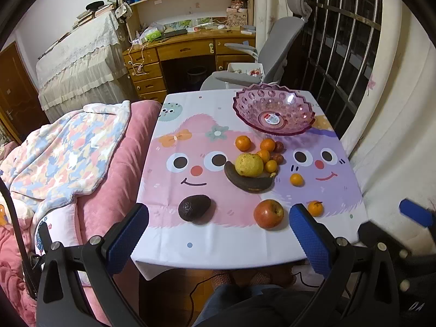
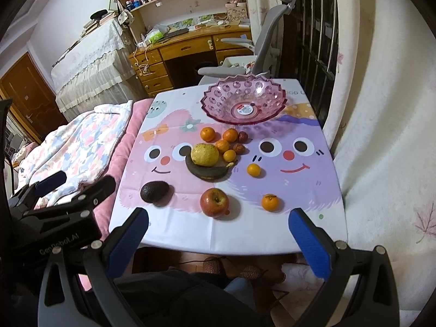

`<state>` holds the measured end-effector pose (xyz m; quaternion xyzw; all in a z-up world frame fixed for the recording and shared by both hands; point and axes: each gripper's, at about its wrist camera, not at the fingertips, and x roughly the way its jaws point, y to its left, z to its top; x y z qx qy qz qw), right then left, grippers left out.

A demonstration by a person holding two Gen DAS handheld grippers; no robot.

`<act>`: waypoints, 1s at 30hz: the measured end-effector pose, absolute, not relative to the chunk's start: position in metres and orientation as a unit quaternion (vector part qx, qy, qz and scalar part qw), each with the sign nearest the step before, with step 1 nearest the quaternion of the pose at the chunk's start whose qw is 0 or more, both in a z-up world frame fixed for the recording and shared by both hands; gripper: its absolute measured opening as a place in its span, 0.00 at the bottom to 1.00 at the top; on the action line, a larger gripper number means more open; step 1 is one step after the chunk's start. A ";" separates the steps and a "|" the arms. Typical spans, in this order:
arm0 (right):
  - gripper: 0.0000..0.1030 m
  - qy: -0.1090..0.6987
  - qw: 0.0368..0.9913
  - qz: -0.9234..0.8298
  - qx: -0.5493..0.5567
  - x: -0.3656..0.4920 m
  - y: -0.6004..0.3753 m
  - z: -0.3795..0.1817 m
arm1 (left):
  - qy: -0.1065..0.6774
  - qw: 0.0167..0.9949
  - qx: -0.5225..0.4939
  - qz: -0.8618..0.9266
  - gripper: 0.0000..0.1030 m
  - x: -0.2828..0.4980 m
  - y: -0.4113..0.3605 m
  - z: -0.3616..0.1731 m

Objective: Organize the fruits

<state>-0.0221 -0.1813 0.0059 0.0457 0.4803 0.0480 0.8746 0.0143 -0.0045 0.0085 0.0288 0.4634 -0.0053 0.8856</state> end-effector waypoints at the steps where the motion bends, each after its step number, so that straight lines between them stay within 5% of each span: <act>1: 1.00 0.477 0.877 0.046 0.045 -0.022 -0.182 0.008 | 0.466 0.884 0.030 -0.005 0.99 0.014 -0.004 0.008; 30: 1.00 0.476 0.875 -0.062 0.055 -0.012 -0.190 -0.047 | 0.548 0.836 -0.015 -0.022 0.99 0.056 0.093 -0.069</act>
